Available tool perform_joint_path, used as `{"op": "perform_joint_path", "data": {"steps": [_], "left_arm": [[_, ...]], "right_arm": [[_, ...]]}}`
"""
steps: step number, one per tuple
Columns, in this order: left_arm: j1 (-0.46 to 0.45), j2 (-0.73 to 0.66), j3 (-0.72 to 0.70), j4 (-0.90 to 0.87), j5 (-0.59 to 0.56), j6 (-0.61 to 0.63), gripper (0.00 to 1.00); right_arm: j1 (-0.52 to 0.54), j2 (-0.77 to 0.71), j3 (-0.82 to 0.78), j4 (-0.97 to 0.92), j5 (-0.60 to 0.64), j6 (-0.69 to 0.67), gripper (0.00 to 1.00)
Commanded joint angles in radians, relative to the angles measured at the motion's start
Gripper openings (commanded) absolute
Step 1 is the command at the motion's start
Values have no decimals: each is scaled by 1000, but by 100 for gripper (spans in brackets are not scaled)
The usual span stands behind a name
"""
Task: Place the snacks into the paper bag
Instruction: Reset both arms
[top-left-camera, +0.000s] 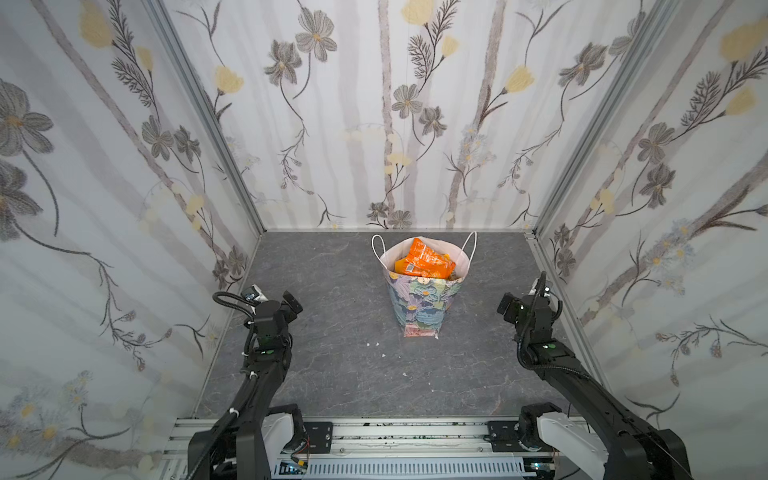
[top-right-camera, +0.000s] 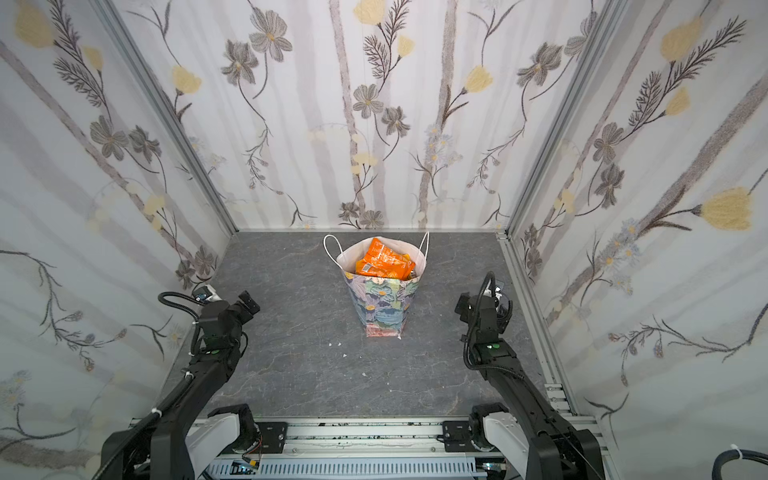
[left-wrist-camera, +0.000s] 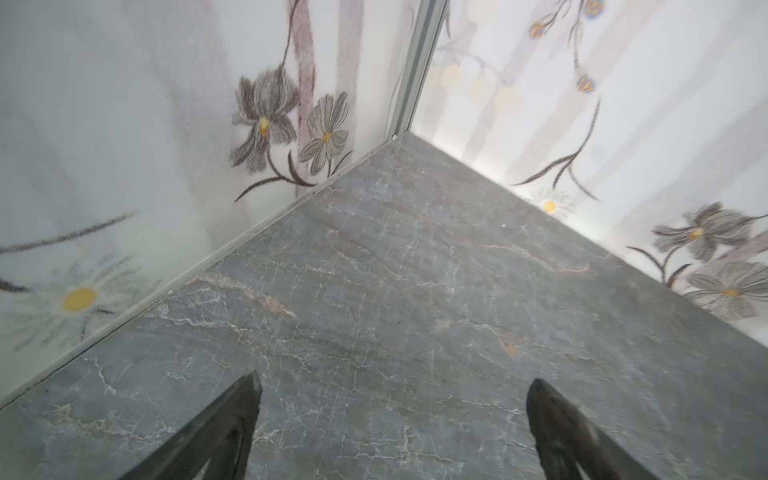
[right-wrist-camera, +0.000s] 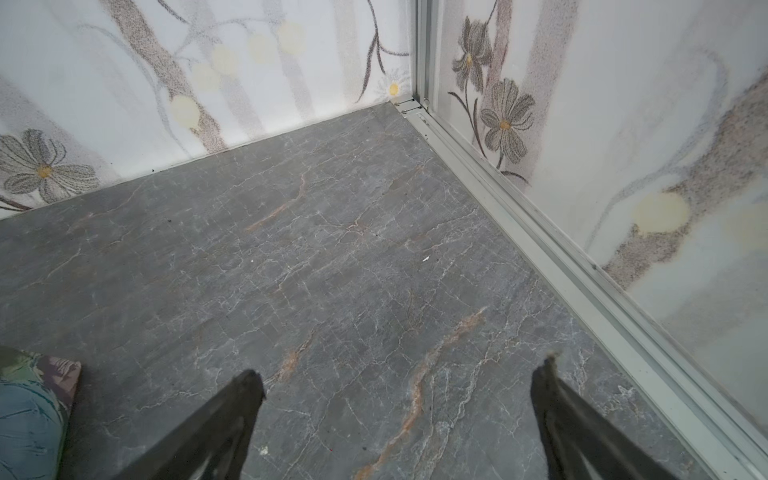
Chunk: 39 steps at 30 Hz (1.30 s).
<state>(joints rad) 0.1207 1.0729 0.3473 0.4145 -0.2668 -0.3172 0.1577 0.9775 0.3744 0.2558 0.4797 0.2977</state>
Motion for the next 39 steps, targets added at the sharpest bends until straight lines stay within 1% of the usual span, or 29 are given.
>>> {"op": "perform_joint_path", "data": {"steps": [1, 3, 5, 7, 11, 12, 14, 15, 16, 17, 18, 19, 20, 21, 22, 23, 24, 25, 26, 27, 29, 30, 31, 32, 39], "left_arm": [[1, 90, -16, 302, -69, 73, 100], [1, 132, -68, 463, -9, 110, 100], [1, 165, -117, 615, 40, 139, 100], [2, 181, -119, 635, 71, 167, 100], [8, 286, -146, 742, 148, 194, 100], [7, 275, -128, 690, 157, 196, 100], [7, 286, -127, 704, 198, 206, 100], [7, 285, -122, 685, 230, 191, 100], [7, 294, -134, 731, 267, 150, 100], [6, 320, -154, 815, 317, 125, 100], [-8, 354, -164, 881, 340, 138, 100], [-29, 407, -160, 923, 317, 164, 100], [-45, 451, -135, 935, 341, 195, 100], [-95, 477, -114, 897, 305, 242, 100], [-130, 530, -100, 944, 237, 273, 100], [-130, 499, -111, 901, 229, 269, 100], [-129, 511, -122, 945, 196, 254, 100], [-127, 517, -120, 960, 177, 246, 100], [-127, 503, -108, 905, 170, 244, 100], [-133, 518, -111, 942, 155, 250, 100], [-138, 510, -108, 918, 149, 250, 100], [-139, 516, -109, 937, 148, 251, 100], [-139, 508, -105, 909, 149, 250, 100], [-139, 516, -109, 928, 148, 251, 100], [-140, 512, -107, 921, 148, 250, 100]], "right_arm": [[-1, 35, -64, 351, 109, -90, 100], [-7, 76, -94, 423, 103, -134, 99], [-8, 126, -140, 554, 77, -174, 100], [-10, 180, -177, 681, 48, -211, 99], [-42, 311, -233, 939, 18, -230, 100], [-47, 325, -232, 959, 30, -227, 100], [-93, 354, -221, 971, -60, -181, 100], [-103, 377, -218, 983, -92, -181, 100], [-109, 414, -216, 1010, -123, -187, 100], [-110, 457, -228, 1097, -154, -202, 99], [-112, 472, -232, 1112, -198, -217, 100], [-110, 491, -226, 1089, -247, -237, 100], [-109, 530, -230, 1165, -270, -255, 100], [-105, 541, -233, 1193, -270, -261, 100], [-106, 515, -223, 1122, -266, -258, 99], [-106, 505, -203, 1062, -255, -247, 100], [-106, 518, -185, 1051, -245, -242, 100], [-106, 534, -175, 1068, -240, -243, 99], [-106, 524, -199, 1096, -245, -247, 100], [-106, 521, -210, 1112, -257, -252, 100], [-105, 532, -203, 1116, -304, -271, 100], [-105, 531, -188, 1079, -328, -280, 100], [-106, 529, -170, 1040, -341, -279, 100], [-111, 526, -170, 1036, -352, -276, 100], [-111, 530, -170, 1045, -350, -278, 99]]}}
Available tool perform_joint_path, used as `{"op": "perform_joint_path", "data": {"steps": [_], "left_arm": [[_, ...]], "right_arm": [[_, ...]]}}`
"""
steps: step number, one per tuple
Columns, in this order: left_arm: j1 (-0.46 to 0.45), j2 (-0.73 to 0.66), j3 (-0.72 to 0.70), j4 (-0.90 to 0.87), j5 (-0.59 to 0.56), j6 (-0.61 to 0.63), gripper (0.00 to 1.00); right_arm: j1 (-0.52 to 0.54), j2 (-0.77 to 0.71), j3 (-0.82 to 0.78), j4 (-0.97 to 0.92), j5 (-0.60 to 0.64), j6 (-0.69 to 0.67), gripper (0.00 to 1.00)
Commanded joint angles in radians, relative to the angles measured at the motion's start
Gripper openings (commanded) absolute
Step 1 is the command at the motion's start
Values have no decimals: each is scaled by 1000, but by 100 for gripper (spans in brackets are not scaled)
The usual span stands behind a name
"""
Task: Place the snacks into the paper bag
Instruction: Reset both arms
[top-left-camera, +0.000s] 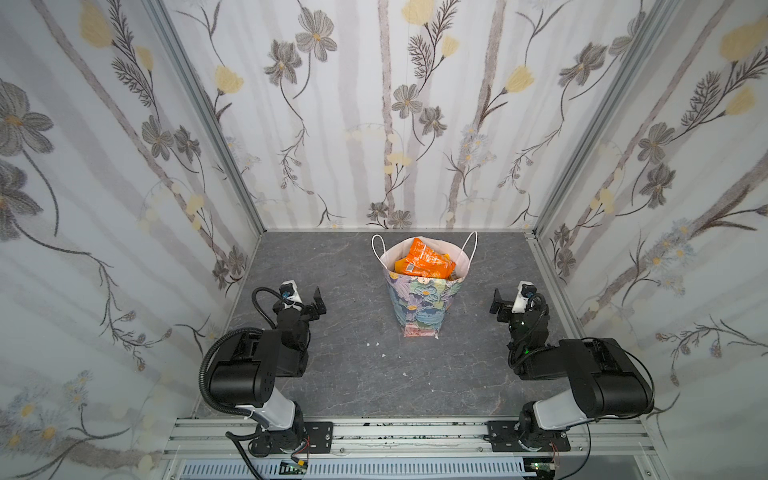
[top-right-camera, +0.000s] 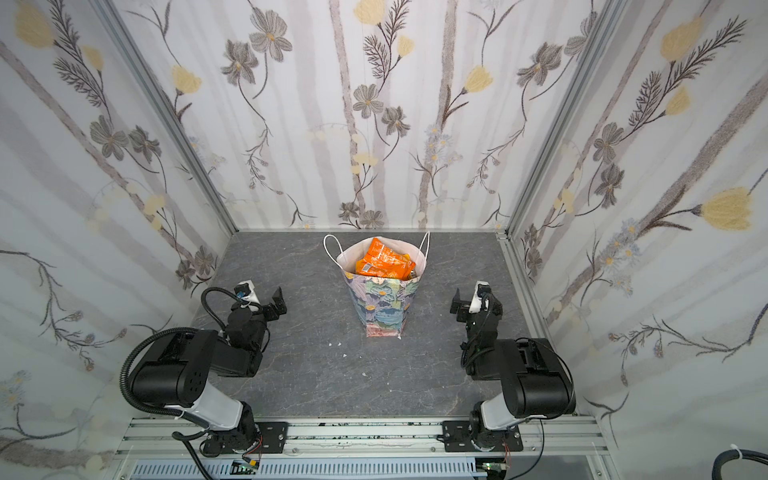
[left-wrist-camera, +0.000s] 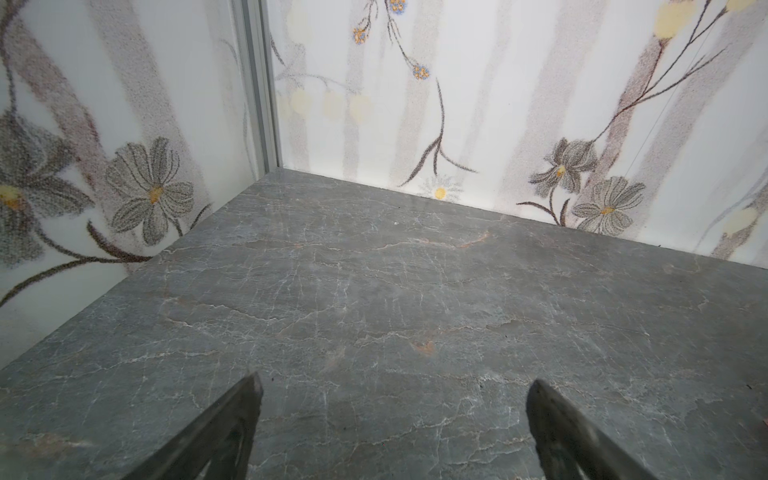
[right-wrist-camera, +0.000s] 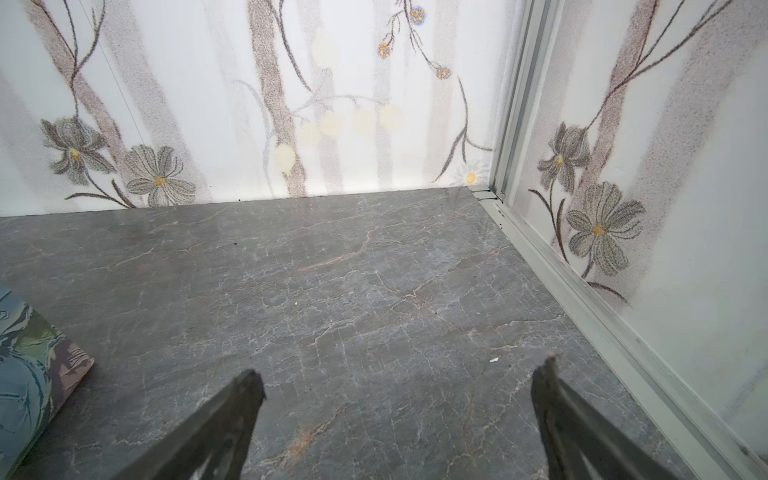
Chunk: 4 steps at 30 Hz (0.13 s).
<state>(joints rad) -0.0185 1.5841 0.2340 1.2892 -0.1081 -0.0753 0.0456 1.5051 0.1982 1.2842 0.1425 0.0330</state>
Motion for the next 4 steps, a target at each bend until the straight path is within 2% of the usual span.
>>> {"op": "perform_joint_path", "data": {"steps": [1, 4], "left_arm": [[0, 2, 5, 54, -11, 11, 100], [0, 2, 5, 51, -11, 10, 100]], "right_arm": [[2, 3, 6, 17, -12, -14, 100], [0, 2, 5, 17, -13, -12, 100]]}}
